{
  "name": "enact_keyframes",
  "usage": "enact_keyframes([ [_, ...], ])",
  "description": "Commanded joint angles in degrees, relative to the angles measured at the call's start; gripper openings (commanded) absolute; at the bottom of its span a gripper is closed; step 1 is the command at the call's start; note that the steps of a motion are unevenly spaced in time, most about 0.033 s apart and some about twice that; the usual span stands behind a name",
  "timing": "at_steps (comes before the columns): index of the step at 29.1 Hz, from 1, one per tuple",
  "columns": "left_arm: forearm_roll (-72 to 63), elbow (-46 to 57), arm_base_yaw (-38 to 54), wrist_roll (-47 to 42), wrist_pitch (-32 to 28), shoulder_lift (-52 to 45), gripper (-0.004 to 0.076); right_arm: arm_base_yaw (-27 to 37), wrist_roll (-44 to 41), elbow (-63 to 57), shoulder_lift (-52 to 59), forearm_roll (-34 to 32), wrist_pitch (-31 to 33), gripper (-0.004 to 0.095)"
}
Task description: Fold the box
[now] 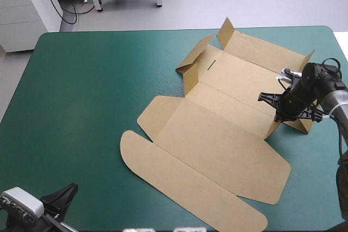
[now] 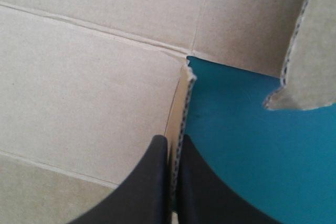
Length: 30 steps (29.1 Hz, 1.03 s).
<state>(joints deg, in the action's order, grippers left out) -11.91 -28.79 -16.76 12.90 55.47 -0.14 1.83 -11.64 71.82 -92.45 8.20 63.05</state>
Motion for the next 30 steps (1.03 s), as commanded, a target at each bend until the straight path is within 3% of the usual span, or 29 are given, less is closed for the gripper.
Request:
enact_keyframes([
  [1, -0.75, -1.45, -0.17, -0.02, -4.31, 1.01, -0.0008, 0.36, 5.2, 1.38, 2.09, -0.09, -0.4, -0.0016],
  [12, -0.75, -1.45, -0.17, -0.02, -4.31, 1.01, -0.0008, -1.5, 24.43, 7.18, -3.98, -1.35, 0.87, -0.0015],
  [19, -0.75, -1.45, -0.17, -0.02, -4.31, 1.01, -0.0008, -9.21, 27.44, 20.96, -11.21, -9.57, 3.98, -0.0016],
  [30, -0.99, -1.45, -0.17, -0.02, -4.31, 1.01, -0.0008, -18.44, 34.93, 39.02, -20.61, -9.49, 3.98, -0.0016],
])
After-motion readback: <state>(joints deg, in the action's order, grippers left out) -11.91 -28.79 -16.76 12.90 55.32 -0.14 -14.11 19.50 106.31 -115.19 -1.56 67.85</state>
